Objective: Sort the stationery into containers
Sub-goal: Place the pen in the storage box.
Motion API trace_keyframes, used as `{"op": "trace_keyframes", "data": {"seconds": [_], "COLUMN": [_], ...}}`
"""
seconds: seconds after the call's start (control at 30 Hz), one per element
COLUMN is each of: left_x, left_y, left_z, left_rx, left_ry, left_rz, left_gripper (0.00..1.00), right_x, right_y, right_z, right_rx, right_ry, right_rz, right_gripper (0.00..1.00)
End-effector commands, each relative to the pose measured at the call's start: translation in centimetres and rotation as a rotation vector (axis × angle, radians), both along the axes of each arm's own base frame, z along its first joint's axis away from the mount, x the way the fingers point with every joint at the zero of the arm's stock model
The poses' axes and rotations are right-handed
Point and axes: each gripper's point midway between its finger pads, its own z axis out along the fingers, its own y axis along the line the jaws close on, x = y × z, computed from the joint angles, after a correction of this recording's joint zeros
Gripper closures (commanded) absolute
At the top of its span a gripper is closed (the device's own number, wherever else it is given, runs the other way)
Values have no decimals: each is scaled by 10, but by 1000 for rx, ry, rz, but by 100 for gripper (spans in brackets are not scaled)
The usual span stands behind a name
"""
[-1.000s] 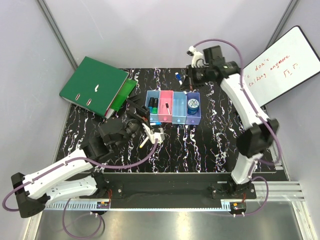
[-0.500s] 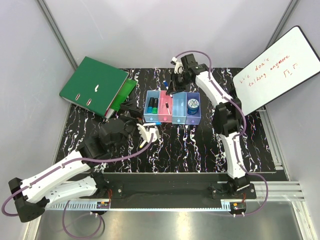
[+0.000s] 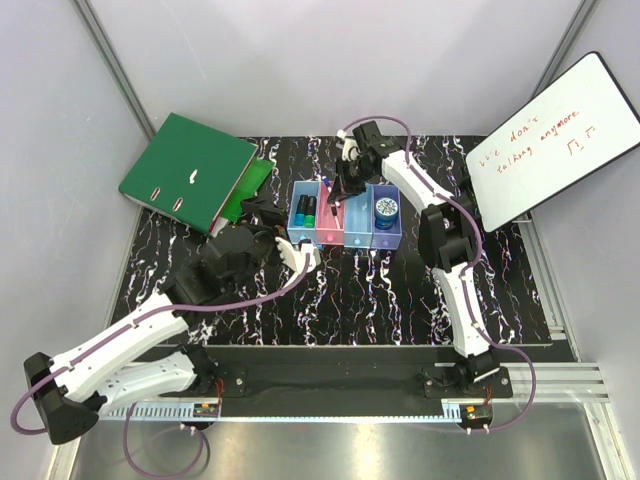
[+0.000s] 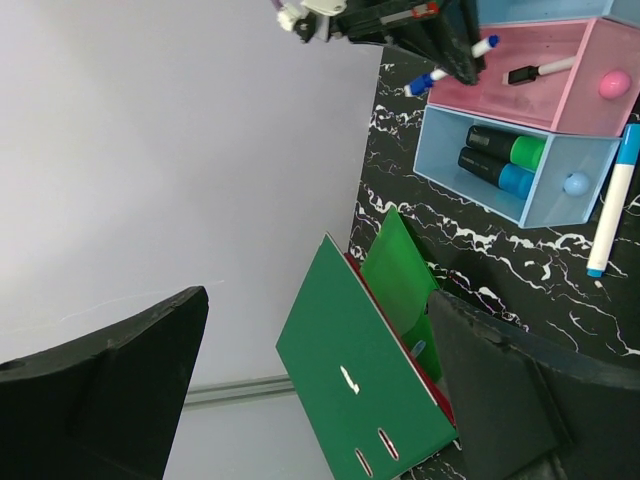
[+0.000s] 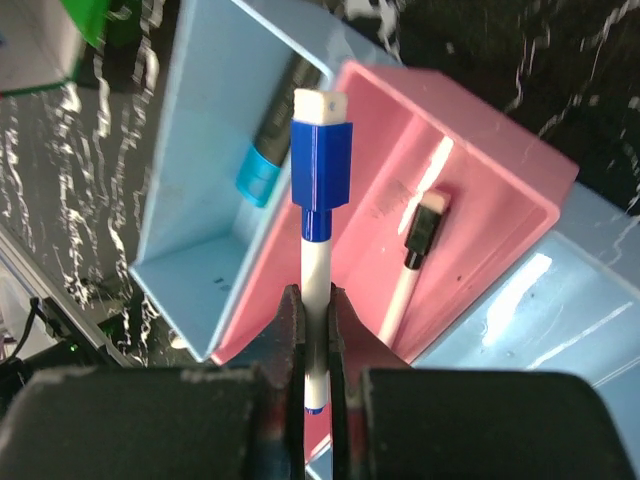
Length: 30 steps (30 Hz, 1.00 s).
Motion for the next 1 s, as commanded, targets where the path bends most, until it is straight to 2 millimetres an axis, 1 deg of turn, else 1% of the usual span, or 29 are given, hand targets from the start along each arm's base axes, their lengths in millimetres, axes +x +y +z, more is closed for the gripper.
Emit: {"op": "trace_keyframes", "data": {"seconds": [0.0,0.07,0.13,0.33,0.4,0.47,0.57,0.67,0.77,0.8,0.87,0.9,0.93,0.97], "left_x": [5,7,7,8,8,8,8,9,10,11,12,13,15,13], "left_y": [-6,-6,-5,-6,-7,-7,-7,-8,-9,-9,-11,-10,-10,-12], "left_z": [37,39,40,39,38,37,36,34,29,20,2,-14,-30,-42], "left_rx": [-85,-89,-91,-101,-104,-105,-105,-107,-103,-89,-82,-69,-54,-78], "left_ry": [-77,-83,-87,-87,-84,-83,-79,-74,-68,-54,-12,22,67,121], "left_rz": [-19,-18,-17,-22,-22,-22,-21,-21,-23,-21,-21,-12,-3,7], "left_gripper": [1,1,1,1,1,1,1,1,1,1,1,1,1,1], "right_x": [-14,-22,-25,-22,-22,-22,-23,-24,-23,-23,-21,-20,-16,-16], "right_y": [5,5,4,6,7,9,10,10,9,9,6,5,1,-2], "right_z": [4,2,3,11,13,16,20,24,34,43,54,69,76,85], "right_rx": [-1,-3,-7,-1,3,12,20,22,21,25,16,20,0,-9], "right_ry": [5,19,24,-1,-7,-17,-26,-35,-62,-83,-117,-153,-189,-218], "right_rz": [21,28,26,30,37,52,64,67,68,69,70,67,59,56], "right_gripper": [100,100,100,100,70,55,42,40,38,38,38,37,37,36]}}
